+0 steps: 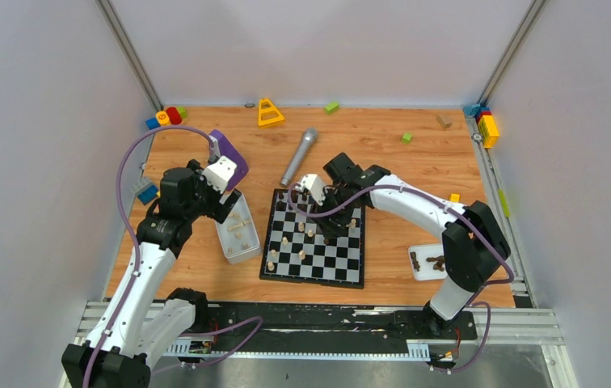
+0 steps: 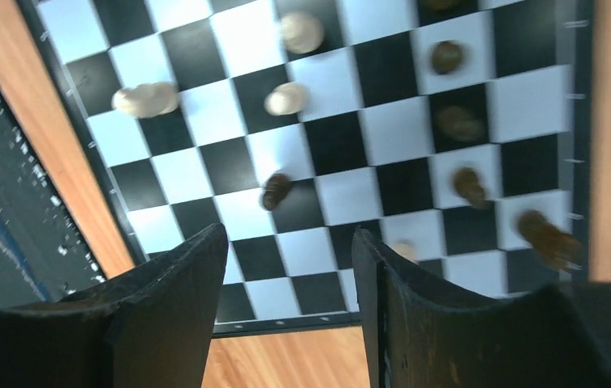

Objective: Set up the chess pieces on the board
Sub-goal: Pick up the chess piece from the chessboard.

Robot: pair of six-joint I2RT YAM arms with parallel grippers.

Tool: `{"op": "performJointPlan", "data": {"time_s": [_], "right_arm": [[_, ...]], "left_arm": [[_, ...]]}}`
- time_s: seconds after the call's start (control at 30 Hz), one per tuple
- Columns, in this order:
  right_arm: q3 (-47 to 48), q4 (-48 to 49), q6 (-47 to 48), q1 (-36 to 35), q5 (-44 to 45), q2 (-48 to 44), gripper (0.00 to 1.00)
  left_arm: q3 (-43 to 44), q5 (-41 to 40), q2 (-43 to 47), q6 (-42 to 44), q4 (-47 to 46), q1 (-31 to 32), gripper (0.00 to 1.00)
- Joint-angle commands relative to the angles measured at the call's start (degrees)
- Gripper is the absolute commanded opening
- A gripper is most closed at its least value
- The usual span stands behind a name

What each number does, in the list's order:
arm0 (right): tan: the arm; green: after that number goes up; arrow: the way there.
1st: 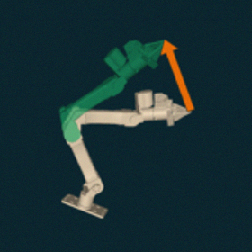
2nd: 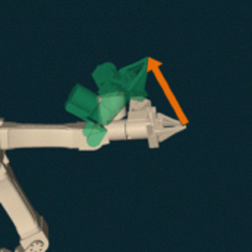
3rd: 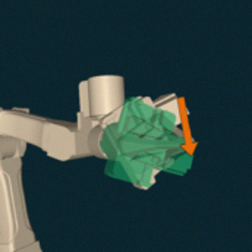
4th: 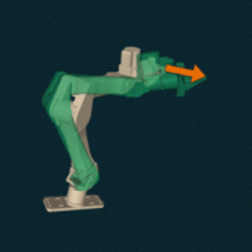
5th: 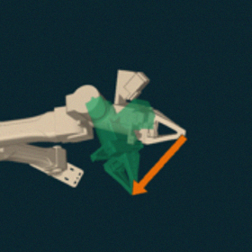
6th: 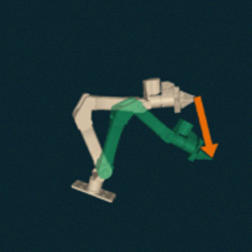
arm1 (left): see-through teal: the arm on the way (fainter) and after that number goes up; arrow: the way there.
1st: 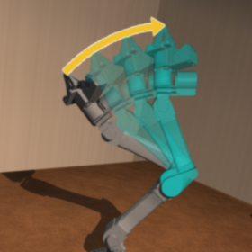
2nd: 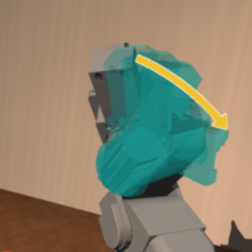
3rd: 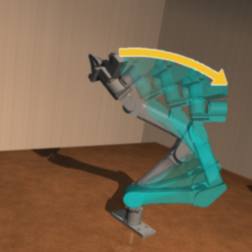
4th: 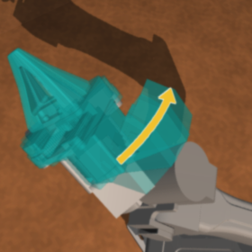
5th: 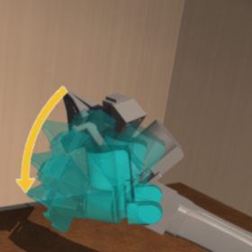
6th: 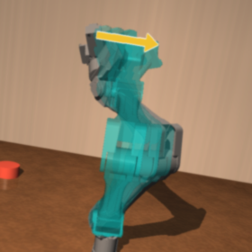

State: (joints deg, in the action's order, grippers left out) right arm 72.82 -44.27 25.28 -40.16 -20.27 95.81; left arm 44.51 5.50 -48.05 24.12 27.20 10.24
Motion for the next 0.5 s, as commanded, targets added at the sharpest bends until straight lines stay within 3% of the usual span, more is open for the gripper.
{"op": "performJointPlan", "data": {"time_s": [0.0, 0.2, 0.47], "right_arm": [[-3.19, 2.76, 1.12, -3.58, -3.09, 0.11, 0.59], [-3.23, 3.51, 1.05, -5.51, -2.63, 3.78, 0.59], [-2.61, 4.05, 1.54, -5.99, 0.0, 6.28, 0.49]], "left_arm": [[-0.02, 0.12, 0.59, -0.52, -1.81, -0.37, 1.0], [0.05, -0.14, 0.62, -0.61, -1.72, -0.38, 1.0], [-0.17, -0.05, 0.47, -0.48, -1.89, -0.38, 1.0]]}}
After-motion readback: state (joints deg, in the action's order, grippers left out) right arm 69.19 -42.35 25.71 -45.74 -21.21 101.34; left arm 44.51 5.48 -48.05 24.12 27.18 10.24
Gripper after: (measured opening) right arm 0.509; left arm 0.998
